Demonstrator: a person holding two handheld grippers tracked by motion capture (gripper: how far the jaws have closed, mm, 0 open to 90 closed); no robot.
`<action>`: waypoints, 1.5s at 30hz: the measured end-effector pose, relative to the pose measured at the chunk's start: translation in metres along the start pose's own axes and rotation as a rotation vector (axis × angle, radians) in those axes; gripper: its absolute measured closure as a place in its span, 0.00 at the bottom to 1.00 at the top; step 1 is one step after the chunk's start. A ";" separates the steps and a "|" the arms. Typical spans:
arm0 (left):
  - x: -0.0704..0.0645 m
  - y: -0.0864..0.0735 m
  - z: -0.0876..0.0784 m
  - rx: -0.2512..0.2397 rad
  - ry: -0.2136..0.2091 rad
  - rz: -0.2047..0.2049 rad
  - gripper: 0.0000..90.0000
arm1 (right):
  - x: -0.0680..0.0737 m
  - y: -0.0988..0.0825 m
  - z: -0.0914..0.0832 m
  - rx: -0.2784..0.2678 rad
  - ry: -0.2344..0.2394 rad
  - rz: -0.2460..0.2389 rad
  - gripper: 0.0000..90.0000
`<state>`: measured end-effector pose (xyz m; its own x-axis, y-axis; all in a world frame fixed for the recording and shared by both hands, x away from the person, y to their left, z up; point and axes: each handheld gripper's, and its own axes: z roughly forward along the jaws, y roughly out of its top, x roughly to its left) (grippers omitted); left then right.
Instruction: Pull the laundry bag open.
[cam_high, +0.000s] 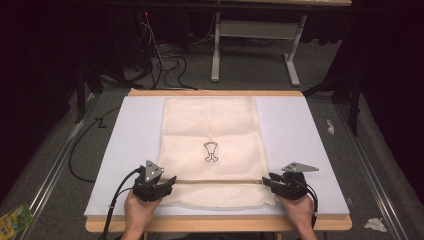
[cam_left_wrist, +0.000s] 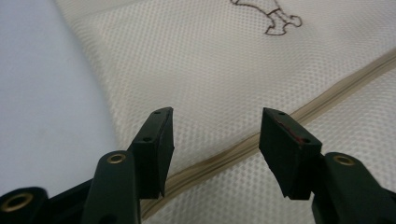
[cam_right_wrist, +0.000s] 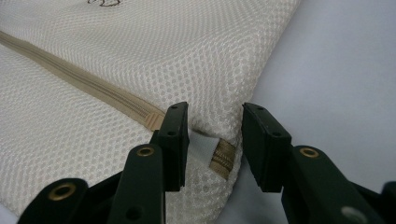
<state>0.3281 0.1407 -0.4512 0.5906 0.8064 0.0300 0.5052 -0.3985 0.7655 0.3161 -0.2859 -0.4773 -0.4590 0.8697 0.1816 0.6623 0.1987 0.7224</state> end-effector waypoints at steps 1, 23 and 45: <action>-0.004 0.002 0.002 -0.002 -0.007 0.007 0.50 | -0.001 0.000 0.000 0.002 0.006 0.002 0.71; -0.101 0.065 0.062 0.021 -0.277 0.183 0.53 | 0.000 0.004 -0.002 -0.016 0.054 -0.025 0.94; -0.154 0.086 0.091 0.044 -0.435 0.252 0.64 | 0.002 0.015 -0.014 -0.065 0.082 -0.034 0.95</action>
<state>0.3384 -0.0574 -0.4486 0.9005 0.4296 -0.0669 0.3333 -0.5833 0.7407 0.3165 -0.2880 -0.4567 -0.5295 0.8222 0.2086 0.6067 0.1952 0.7706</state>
